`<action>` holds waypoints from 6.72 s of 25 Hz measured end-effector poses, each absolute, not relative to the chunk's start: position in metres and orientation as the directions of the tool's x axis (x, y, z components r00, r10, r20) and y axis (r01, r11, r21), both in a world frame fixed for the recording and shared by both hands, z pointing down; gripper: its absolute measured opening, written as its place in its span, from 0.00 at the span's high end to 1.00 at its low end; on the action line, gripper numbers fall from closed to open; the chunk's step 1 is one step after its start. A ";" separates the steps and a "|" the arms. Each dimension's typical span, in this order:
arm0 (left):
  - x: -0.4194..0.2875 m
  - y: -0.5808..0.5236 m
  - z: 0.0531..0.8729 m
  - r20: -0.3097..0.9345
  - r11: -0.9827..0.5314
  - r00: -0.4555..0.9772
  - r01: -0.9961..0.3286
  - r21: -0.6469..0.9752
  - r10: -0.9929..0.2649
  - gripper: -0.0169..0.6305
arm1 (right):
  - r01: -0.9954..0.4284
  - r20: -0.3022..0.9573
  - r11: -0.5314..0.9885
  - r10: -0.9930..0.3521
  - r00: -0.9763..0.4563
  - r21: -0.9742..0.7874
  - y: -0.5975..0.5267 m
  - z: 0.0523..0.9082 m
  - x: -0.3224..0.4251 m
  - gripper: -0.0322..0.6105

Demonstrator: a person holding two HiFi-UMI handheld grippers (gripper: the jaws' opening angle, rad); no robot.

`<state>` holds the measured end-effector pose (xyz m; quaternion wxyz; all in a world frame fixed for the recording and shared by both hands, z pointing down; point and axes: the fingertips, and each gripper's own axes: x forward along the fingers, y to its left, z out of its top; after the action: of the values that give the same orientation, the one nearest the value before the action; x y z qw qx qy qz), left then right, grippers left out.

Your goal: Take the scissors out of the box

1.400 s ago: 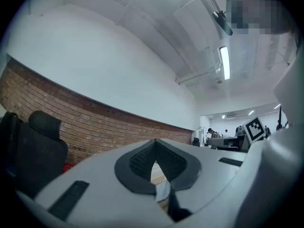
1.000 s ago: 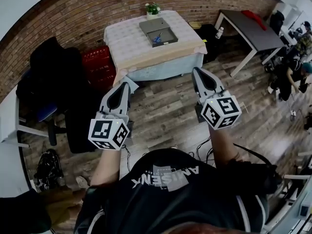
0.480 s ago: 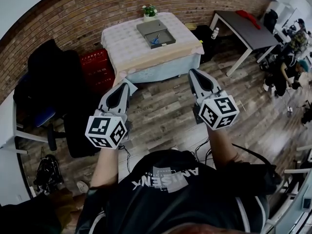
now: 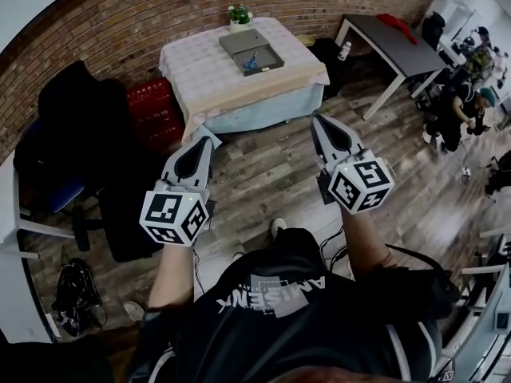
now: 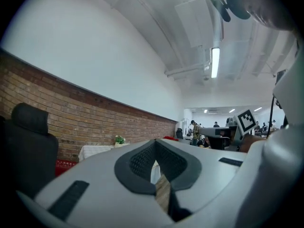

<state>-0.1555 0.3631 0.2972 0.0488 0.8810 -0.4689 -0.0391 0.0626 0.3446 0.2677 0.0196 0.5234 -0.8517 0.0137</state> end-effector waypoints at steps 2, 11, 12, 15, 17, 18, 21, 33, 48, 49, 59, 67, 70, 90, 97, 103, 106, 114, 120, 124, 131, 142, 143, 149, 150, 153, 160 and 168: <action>-0.159 0.360 0.297 -0.027 -0.553 0.555 -0.821 0.144 -0.832 0.95 | -0.887 0.053 0.462 -0.886 -0.461 0.001 0.340 0.269 0.060 0.89; -0.174 0.314 0.295 -0.034 -0.508 0.511 -0.841 0.185 -0.859 0.95 | -0.858 0.042 0.512 -0.857 -0.513 -0.029 0.283 0.280 0.051 0.89; -0.174 0.306 0.294 -0.037 -0.504 0.507 -0.841 0.196 -0.861 0.95 | -0.857 0.039 0.515 -0.856 -0.516 -0.030 0.273 0.280 0.054 0.89; -0.177 0.278 0.290 -0.049 -0.465 0.467 -0.857 0.222 -0.883 0.95 | -0.851 0.037 0.524 -0.850 -0.525 -0.037 0.243 0.281 0.061 0.89; -0.176 0.259 0.287 -0.045 -0.435 0.436 -0.875 0.213 -0.899 0.95 | -0.848 0.035 0.529 -0.847 -0.530 -0.039 0.222 0.280 0.067 0.89; -0.174 0.249 0.286 -0.043 -0.428 0.429 -0.878 0.213 -0.902 0.95 | -0.847 0.033 0.530 -0.847 -0.531 -0.038 0.212 0.278 0.071 0.89; -0.161 0.220 0.285 -0.040 -0.427 0.431 -0.872 0.239 -0.902 0.95 | -0.844 0.024 0.534 -0.844 -0.535 -0.050 0.180 0.275 0.085 0.89; -0.110 0.124 0.275 -0.063 -0.346 0.341 -0.921 0.179 -0.938 0.95 | -0.811 0.016 0.582 -0.812 -0.583 -0.057 0.075 0.273 0.135 0.88; -0.041 0.058 0.274 -0.027 -0.302 0.302 -0.940 0.157 -0.953 0.95 | -0.778 -0.003 0.625 -0.780 -0.626 -0.056 0.005 0.283 0.199 0.88; -0.040 0.054 0.276 -0.022 -0.298 0.298 -0.942 0.151 -0.954 0.95 | -0.777 0.002 0.627 -0.778 -0.628 -0.054 0.001 0.285 0.200 0.88; -0.041 0.001 0.288 -0.006 -0.332 0.334 -0.935 0.125 -0.943 0.95 | -0.784 0.040 0.621 -0.784 -0.620 0.007 -0.047 0.295 0.187 0.88; -0.065 -0.065 0.285 -0.023 -0.352 0.352 -0.926 0.138 -0.936 0.95 | -0.780 0.047 0.623 -0.782 -0.622 0.054 -0.096 0.284 0.160 0.88; -0.077 -0.091 0.284 -0.022 -0.348 0.348 -0.928 0.134 -0.937 0.95 | -0.783 0.051 0.619 -0.785 -0.617 0.065 -0.120 0.282 0.149 0.88; -0.154 -0.233 0.308 0.001 -0.367 0.373 -0.913 0.178 -0.928 0.95 | -0.802 0.127 0.588 -0.807 -0.576 0.103 -0.248 0.285 0.076 0.88; -0.177 -0.265 0.316 -0.009 -0.443 0.445 -0.888 0.124 -0.896 0.95 | -0.802 0.155 0.586 -0.808 -0.568 0.116 -0.279 0.295 0.044 0.88; -0.198 -0.280 0.321 -0.011 -0.415 0.418 -0.899 0.138 -0.908 0.95 | -0.779 0.211 0.614 -0.784 -0.583 0.130 -0.297 0.315 0.032 0.88; -0.205 -0.287 0.323 0.002 -0.401 0.404 -0.907 0.129 -0.915 0.95 | -0.764 0.224 0.629 -0.772 -0.595 0.141 -0.310 0.318 0.032 0.88; -0.196 -0.305 0.350 0.091 -0.347 0.358 -0.931 0.114 -0.929 0.95 | -0.673 0.269 0.720 -0.691 -0.671 0.171 -0.347 0.330 0.033 0.88; -0.181 -0.312 0.360 0.124 -0.287 0.302 -0.950 0.127 -0.945 0.95 | -0.563 0.314 0.805 -0.592 -0.742 0.187 -0.372 0.348 0.034 0.88; -0.164 -0.319 0.364 0.127 -0.259 0.275 -0.957 0.133 -0.953 0.95 | -0.490 0.336 0.847 -0.531 -0.777 0.205 -0.393 0.354 0.035 0.88; -0.135 -0.332 0.385 0.159 -0.198 0.221 -0.969 0.144 -0.962 0.95 | -0.303 0.419 0.924 -0.376 -0.827 0.231 -0.417 0.396 0.036 0.74; -0.095 -0.347 0.457 0.318 -0.121 0.172 -0.977 0.174 -0.932 0.95 | -0.024 0.532 0.982 -0.121 -0.838 0.186 -0.428 0.477 0.029 0.74; -0.093 -0.347 0.464 0.328 -0.110 0.166 -0.977 0.182 -0.930 0.95 | 0.005 0.550 0.983 -0.097 -0.830 0.181 -0.427 0.486 0.029 0.74; -0.076 -0.348 0.506 0.402 -0.051 0.137 -0.975 0.216 -0.905 0.95 | 0.138 0.665 0.981 0.012 -0.746 0.137 -0.415 0.545 0.038 0.74; -0.073 -0.348 0.512 0.411 -0.047 0.133 -0.976 0.214 -0.902 0.95 | 0.165 0.688 0.976 0.024 -0.726 0.140 -0.413 0.553 0.040 0.74; -0.063 -0.349 0.534 0.455 -0.051 0.139 -0.978 0.201 -0.880 0.95 | 0.241 0.734 0.961 0.065 -0.676 0.137 -0.408 0.580 0.044 0.73; -0.018 -0.363 0.590 0.602 -0.194 0.226 -0.974 0.119 -0.766 0.95 | 0.319 0.789 0.943 0.122 -0.602 0.098 -0.397 0.626 0.053 0.71; 0.029 -0.375 0.653 0.731 -0.335 0.292 -0.938 0.092 -0.617 0.84 | 0.446 0.868 0.886 0.117 -0.483 0.129 -0.409 0.673 0.064 0.69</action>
<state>0.0292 -0.3754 0.6527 0.2653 0.7587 -0.5122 0.3028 0.0639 -0.4090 0.6734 0.4801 -0.1668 -0.8440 -0.1710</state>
